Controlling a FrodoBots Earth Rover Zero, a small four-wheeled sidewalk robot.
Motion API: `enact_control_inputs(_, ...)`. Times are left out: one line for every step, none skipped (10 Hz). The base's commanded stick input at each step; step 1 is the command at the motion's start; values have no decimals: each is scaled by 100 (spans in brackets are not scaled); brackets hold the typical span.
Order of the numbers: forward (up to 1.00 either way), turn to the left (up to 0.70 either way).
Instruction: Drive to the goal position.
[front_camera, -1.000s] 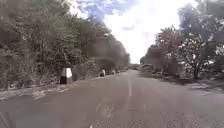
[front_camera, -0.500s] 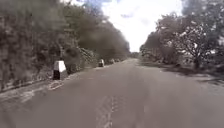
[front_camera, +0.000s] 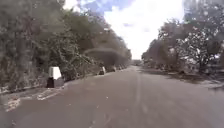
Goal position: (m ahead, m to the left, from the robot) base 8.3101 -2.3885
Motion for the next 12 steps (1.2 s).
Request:
enact_control_inputs(70, 0)
enact_control_inputs(70, 0)
enact_control_inputs(70, 0)
enact_control_inputs(70, 0)
enact_control_inputs(70, 0)
enact_control_inputs(70, 0)
enact_control_inputs(70, 0)
enact_control_inputs(70, 0)
enact_control_inputs(70, 0)
enact_control_inputs(70, 0)
enact_control_inputs(70, 0)
enact_control_inputs(70, 0)
